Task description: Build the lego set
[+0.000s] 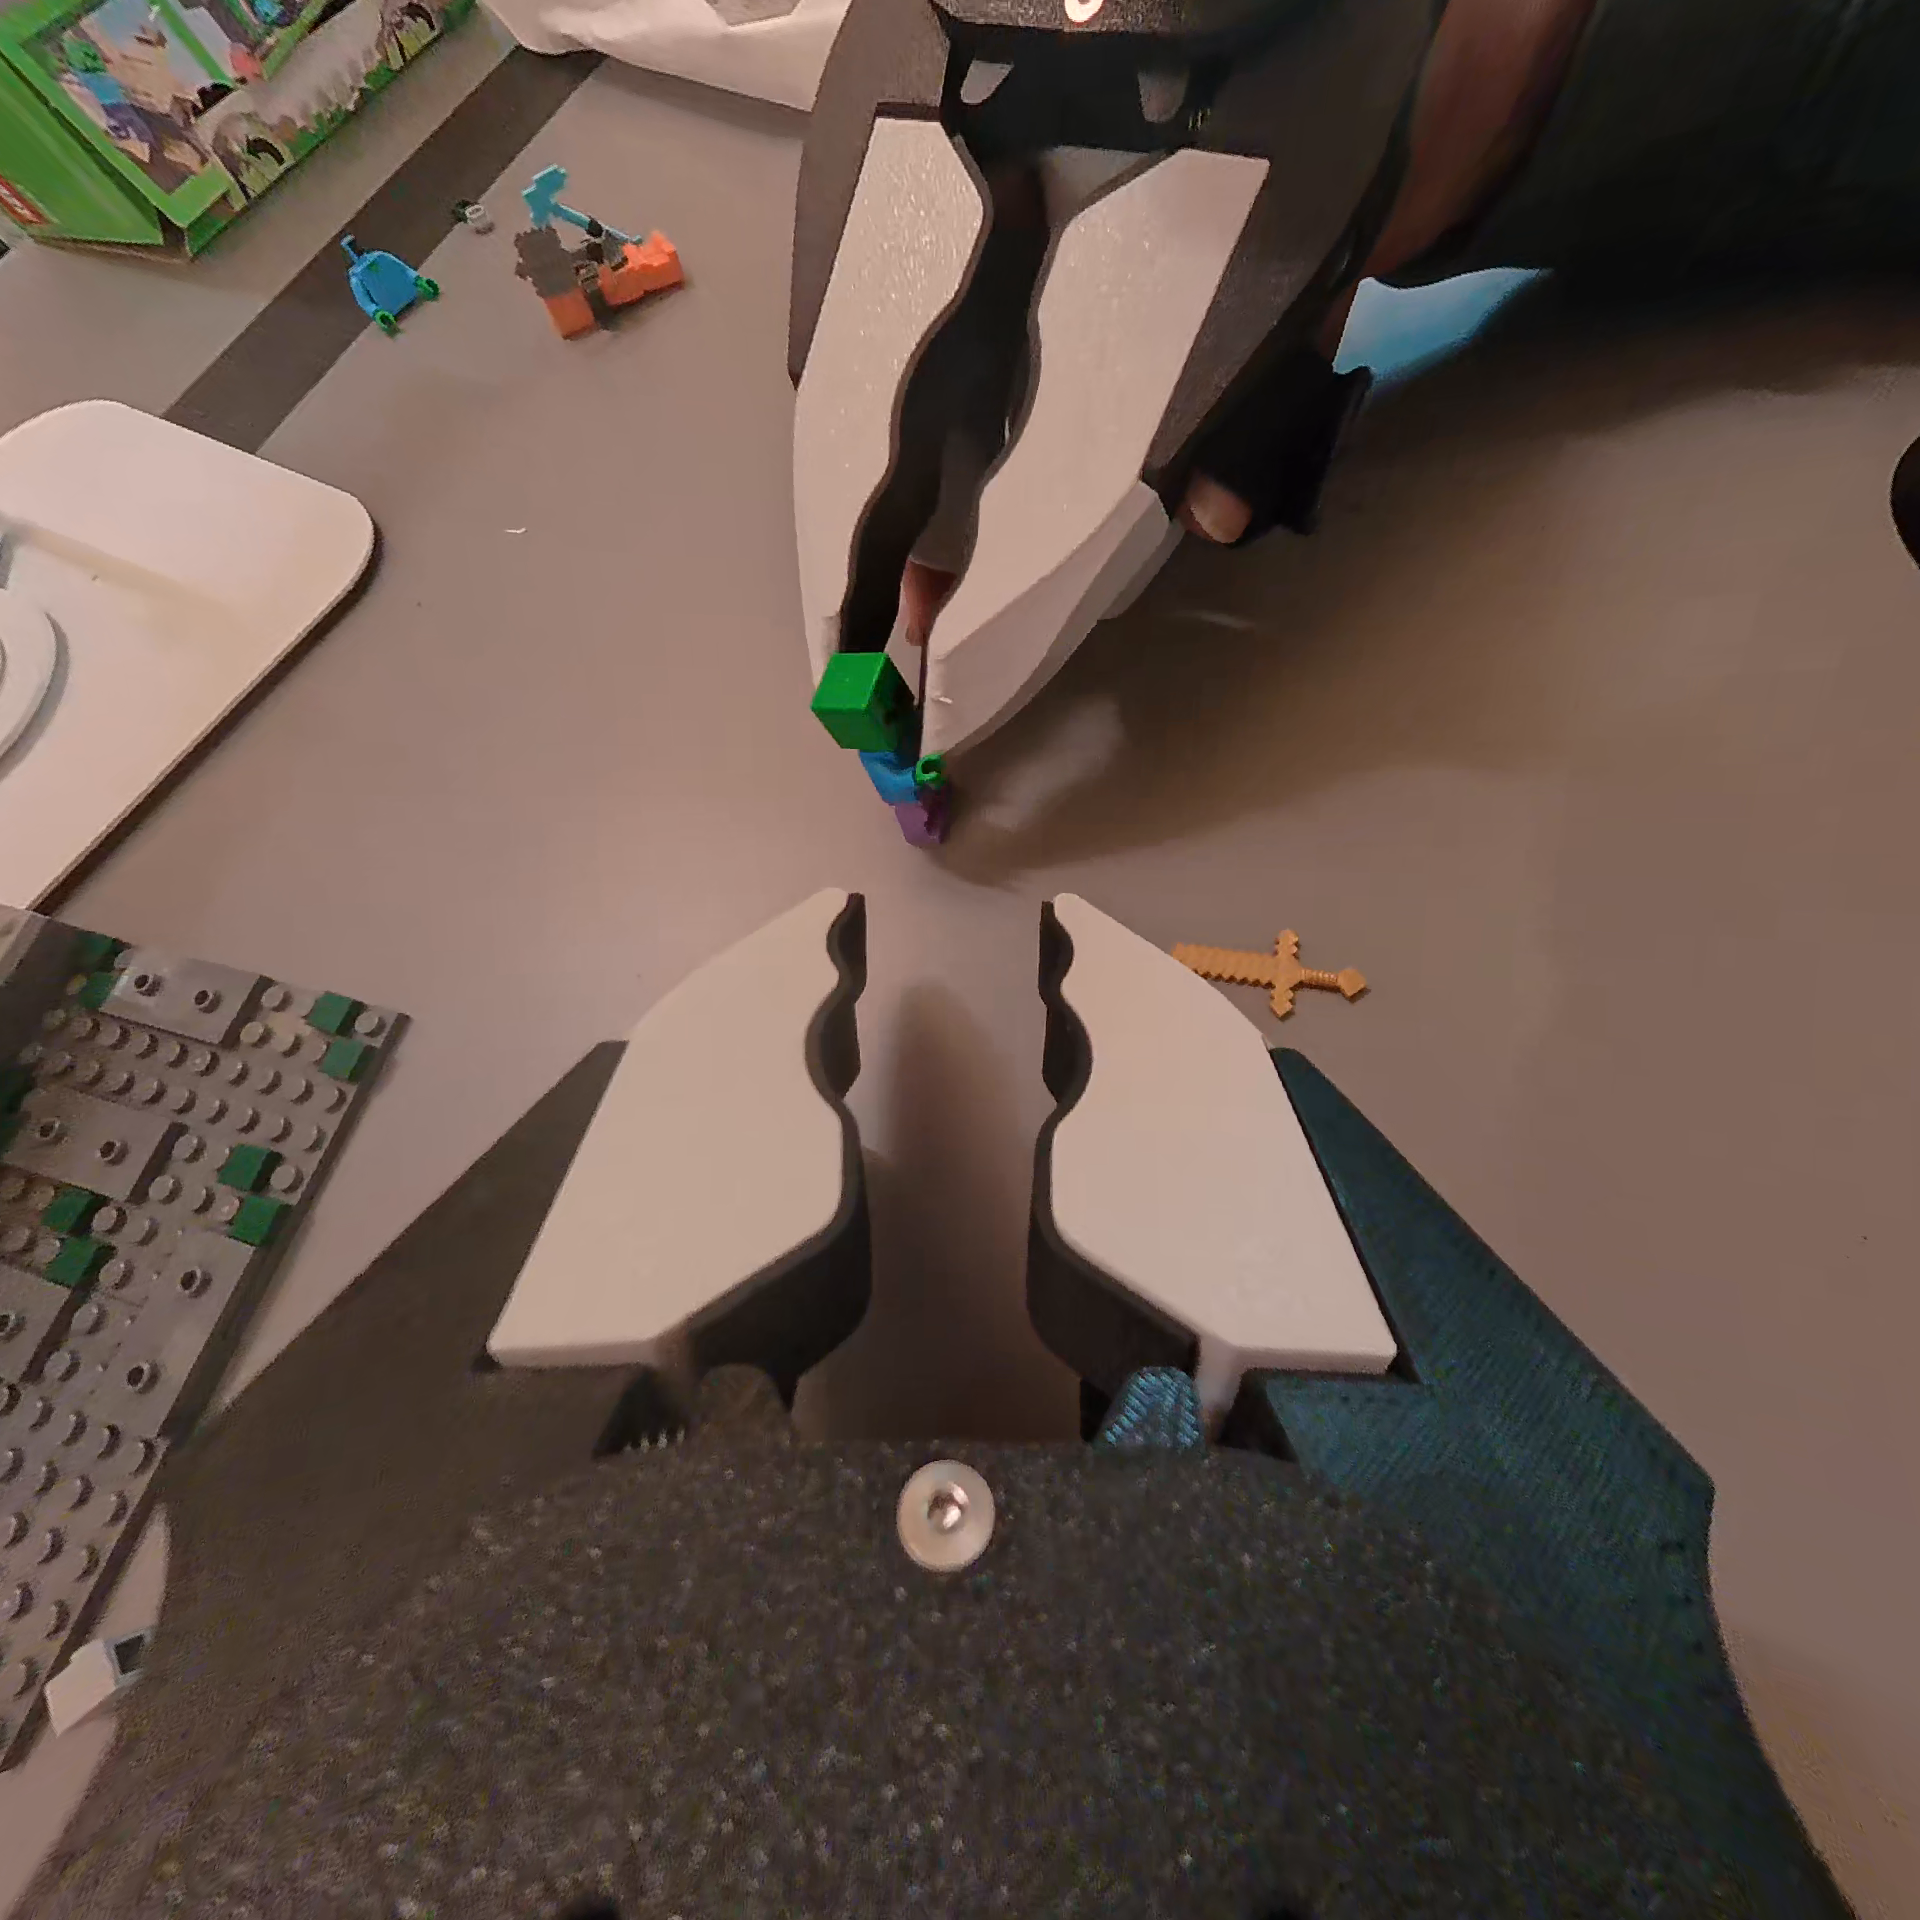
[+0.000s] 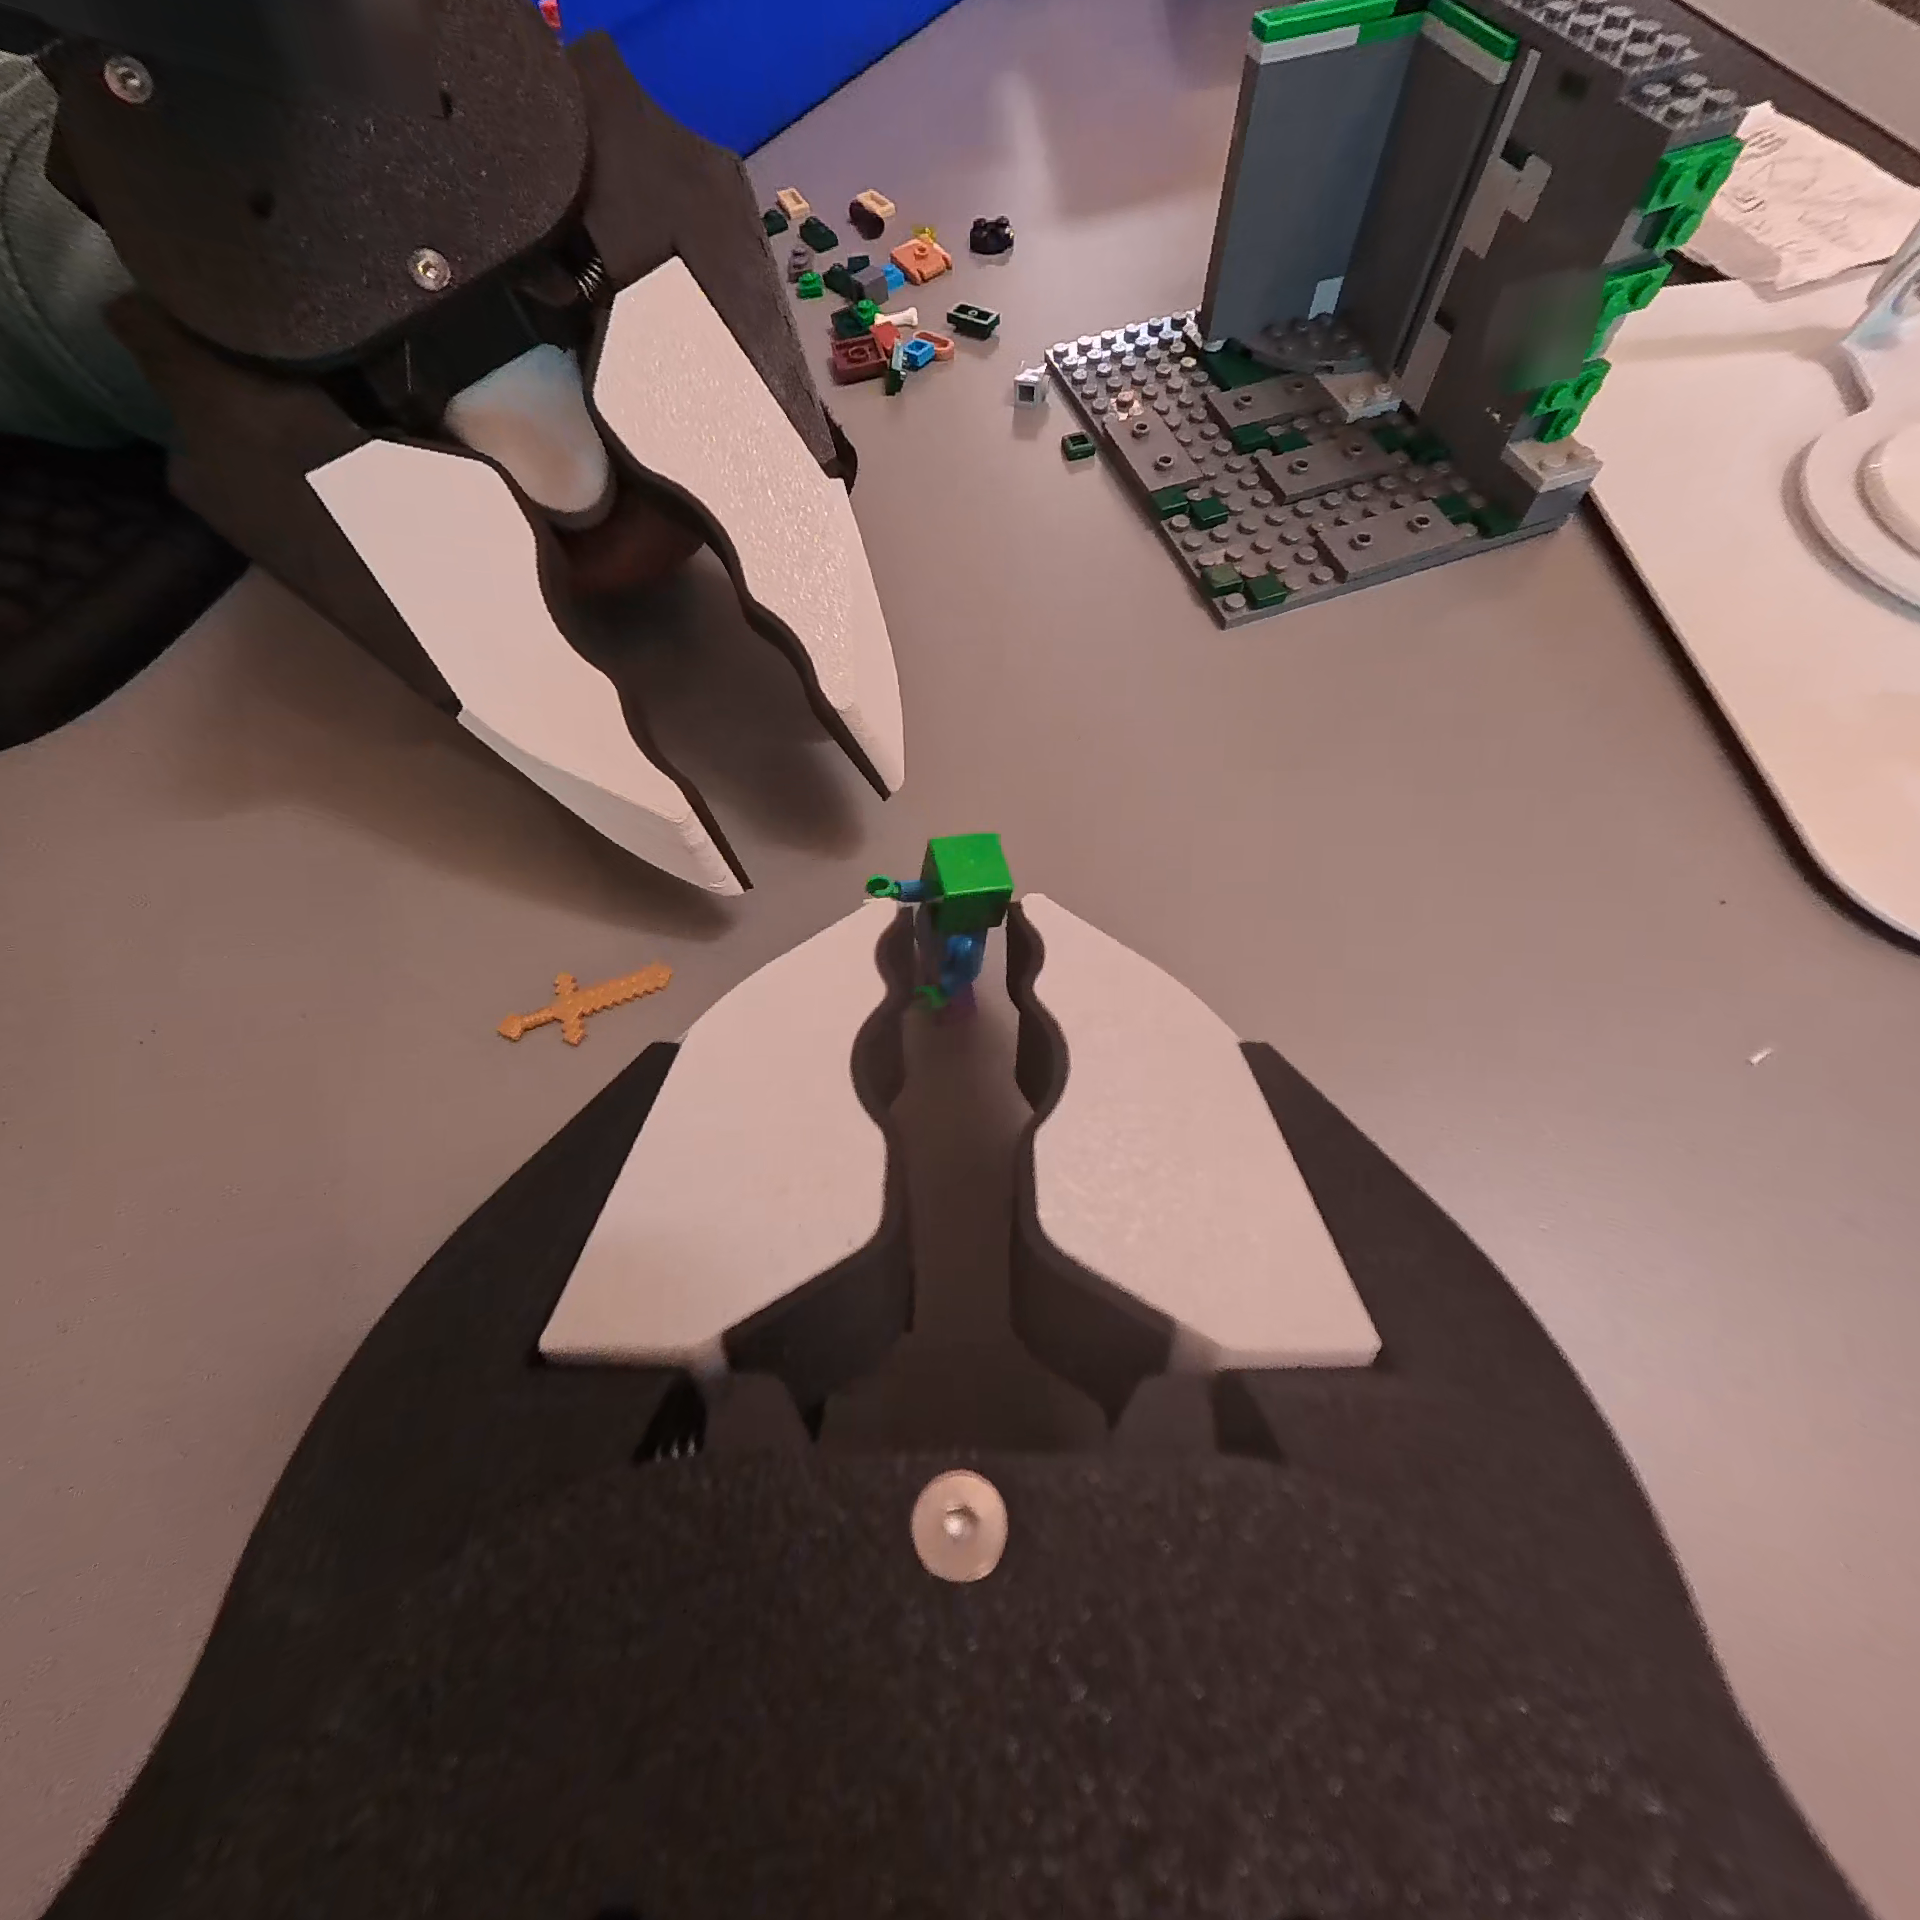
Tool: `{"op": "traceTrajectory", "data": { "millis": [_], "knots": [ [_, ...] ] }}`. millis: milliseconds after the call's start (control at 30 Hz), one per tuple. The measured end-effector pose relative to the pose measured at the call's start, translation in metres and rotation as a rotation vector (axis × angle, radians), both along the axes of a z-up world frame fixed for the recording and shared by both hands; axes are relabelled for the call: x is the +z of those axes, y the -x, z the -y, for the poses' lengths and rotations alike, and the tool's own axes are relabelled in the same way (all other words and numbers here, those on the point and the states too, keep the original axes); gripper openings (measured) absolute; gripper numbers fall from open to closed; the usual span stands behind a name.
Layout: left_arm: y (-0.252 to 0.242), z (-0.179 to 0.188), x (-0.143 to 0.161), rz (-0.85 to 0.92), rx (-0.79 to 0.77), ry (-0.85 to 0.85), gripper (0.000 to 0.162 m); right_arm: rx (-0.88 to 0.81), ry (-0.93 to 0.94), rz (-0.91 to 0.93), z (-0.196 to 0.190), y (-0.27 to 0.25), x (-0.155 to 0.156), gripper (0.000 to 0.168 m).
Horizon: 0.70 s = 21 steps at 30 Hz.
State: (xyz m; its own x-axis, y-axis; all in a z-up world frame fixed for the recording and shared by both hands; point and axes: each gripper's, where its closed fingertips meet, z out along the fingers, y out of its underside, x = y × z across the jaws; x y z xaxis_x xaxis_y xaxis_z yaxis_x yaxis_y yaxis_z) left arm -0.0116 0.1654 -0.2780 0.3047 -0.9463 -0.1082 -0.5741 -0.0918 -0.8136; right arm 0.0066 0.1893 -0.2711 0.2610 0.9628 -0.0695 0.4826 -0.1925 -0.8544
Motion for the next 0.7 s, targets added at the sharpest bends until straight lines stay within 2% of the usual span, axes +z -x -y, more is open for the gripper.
{"op": "traceTrajectory", "data": {
  "millis": [533, 700],
  "knots": [
    [0.0, 0.001, -0.001, -0.004, -0.005, -0.006, 0.03, 0.015, -0.032, -0.02, 0.002, -0.003, 0.006, 0.024],
    [0.004, 0.004, 0.002, -0.002, -0.011, -0.008, 0.026, 0.078, -0.091, -0.025, 0.015, -0.02, 0.034, 0.021]
  ]
}}
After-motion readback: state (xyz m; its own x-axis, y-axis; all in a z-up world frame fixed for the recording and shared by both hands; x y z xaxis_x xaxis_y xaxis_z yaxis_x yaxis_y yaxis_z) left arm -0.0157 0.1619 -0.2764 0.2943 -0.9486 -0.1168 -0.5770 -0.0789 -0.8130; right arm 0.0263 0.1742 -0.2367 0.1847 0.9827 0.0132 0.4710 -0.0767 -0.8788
